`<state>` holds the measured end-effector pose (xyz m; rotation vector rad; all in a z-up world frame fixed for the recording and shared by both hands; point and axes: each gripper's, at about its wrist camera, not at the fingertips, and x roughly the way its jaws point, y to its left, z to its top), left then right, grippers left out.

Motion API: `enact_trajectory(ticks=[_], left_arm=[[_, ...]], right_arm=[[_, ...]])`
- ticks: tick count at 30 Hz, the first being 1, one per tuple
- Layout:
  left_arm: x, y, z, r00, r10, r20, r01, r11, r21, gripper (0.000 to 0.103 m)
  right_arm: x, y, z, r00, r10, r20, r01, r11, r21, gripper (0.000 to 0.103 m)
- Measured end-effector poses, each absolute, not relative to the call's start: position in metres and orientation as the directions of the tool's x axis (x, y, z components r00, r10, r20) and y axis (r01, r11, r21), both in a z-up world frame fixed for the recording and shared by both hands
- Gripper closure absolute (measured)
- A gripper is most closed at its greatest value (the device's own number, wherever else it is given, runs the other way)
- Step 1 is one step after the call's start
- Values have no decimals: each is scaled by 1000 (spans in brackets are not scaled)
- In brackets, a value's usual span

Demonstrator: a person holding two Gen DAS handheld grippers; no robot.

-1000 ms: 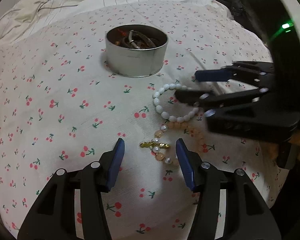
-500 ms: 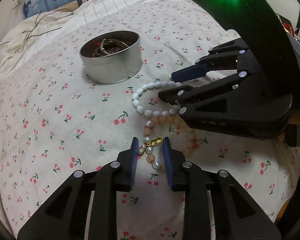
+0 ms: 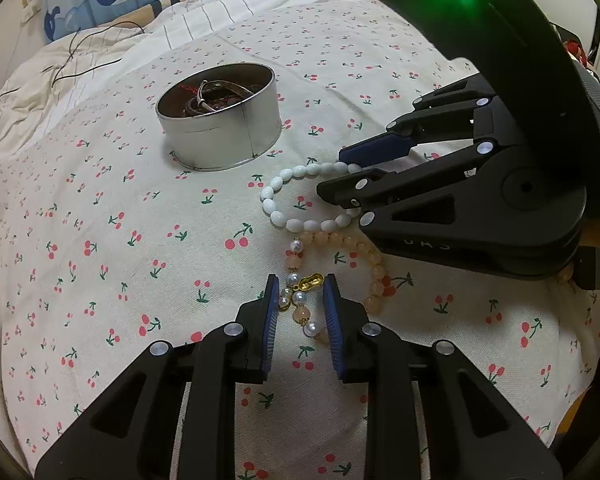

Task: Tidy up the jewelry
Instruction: 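Carry both bead bracelets over the tin and open both grippers to drop them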

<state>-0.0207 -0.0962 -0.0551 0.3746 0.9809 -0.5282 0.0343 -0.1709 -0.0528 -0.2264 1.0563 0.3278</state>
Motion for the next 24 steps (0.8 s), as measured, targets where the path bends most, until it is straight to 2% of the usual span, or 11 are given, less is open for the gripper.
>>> enact_trajectory(ticks=[5,6,7,8,10,13,18,24], left_arm=[[-22,-97,-54,449,-250,-858,580,812,67,83],[-22,-97,-54,446,-254,-858,581,812,61,84],[-22,-98,-54,444,-255,-859,582,811,60,86],[-23,-98,-54,439,-258,-861,588,807,58,92],[-21,-97,-52,402,-293,-868,592,806,3,92],[-16,-91,-44,333,-375,-865,599,793,-113,92],[0,-63,-3,372,-480,-794,557,800,-223,92],[24,-37,37,452,-525,-721,508,816,-275,92]], right_arm=[[33,-171,-53,451,156,-879,-372,928,-26,75],[33,-171,-53,450,161,-878,-374,927,-21,79],[33,-171,-53,446,168,-879,-373,928,-12,91],[34,-171,-53,442,173,-880,-374,927,-6,95],[35,-173,-52,434,193,-880,-369,929,22,95],[39,-185,-45,414,297,-860,-338,928,158,95],[45,-211,-4,465,456,-759,-292,888,355,95],[51,-233,35,554,486,-675,-265,872,411,95]])
